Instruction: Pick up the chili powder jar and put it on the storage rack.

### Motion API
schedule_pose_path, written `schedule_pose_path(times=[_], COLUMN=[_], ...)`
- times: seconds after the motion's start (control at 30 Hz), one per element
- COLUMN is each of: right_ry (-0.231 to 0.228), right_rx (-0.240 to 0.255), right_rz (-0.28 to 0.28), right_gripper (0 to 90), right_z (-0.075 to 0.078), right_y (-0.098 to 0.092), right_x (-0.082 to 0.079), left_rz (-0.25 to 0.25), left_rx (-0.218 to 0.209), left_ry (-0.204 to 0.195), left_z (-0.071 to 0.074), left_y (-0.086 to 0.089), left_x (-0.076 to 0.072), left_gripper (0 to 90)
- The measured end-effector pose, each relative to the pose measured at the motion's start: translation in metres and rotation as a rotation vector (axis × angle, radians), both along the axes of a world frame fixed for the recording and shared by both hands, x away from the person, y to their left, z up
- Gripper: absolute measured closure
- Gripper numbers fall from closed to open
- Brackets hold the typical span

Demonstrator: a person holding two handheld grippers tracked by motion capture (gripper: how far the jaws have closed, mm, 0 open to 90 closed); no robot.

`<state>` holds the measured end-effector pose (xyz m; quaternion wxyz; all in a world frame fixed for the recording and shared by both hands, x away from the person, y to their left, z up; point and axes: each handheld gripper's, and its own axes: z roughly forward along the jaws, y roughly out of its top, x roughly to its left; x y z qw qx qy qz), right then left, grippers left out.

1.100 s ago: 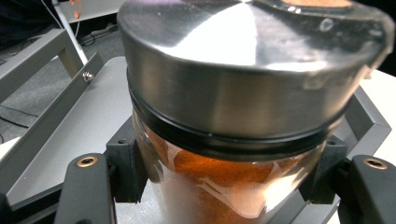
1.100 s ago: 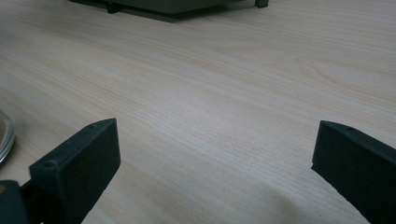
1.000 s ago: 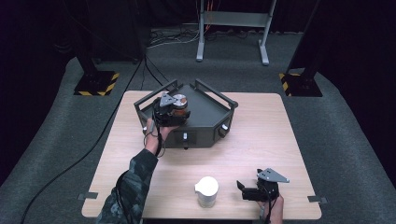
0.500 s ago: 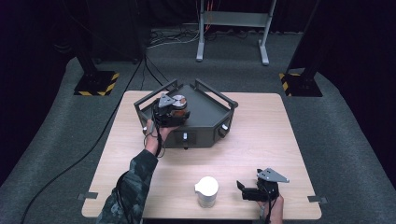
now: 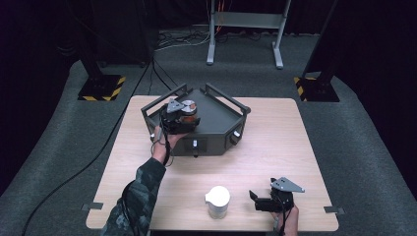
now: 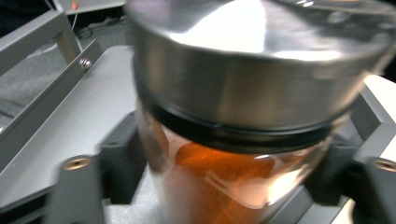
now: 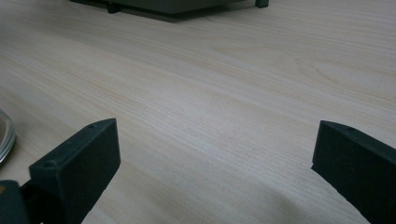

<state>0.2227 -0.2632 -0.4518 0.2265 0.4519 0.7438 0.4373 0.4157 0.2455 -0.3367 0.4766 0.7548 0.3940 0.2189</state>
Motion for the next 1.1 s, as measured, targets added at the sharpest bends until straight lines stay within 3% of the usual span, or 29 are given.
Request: schedule_pose_path(times=[0.23, 0.37, 0.63, 1.1], right_ry=[-0.001, -0.001, -0.006, -0.002], right_rx=[-0.002, -0.002, -0.002, -0.003], right_rz=[-0.002, -0.002, -0.005, -0.001], right_gripper=[0.0, 0.0, 0.0, 0.0], right_z=[0.0, 0.0, 0.0, 0.0], right_y=[0.0, 0.001, 0.001, 0.0], right_x=[0.0, 0.0, -0.001, 0.0], left_rz=[-0.006, 0.021, 0.026, 0.069], left_rx=[0.01, 0.022, 0.074, 0.096], left_ry=[0.014, 0.038, 0.047, 0.001], left_z=[0.007, 0.014, 0.024, 0.011], left_y=[0.004, 0.004, 0.005, 0.029], left_x=[-0.004, -0.009, -0.026, -0.089], left_gripper=[14.5, 6.8, 0.5, 0.0])
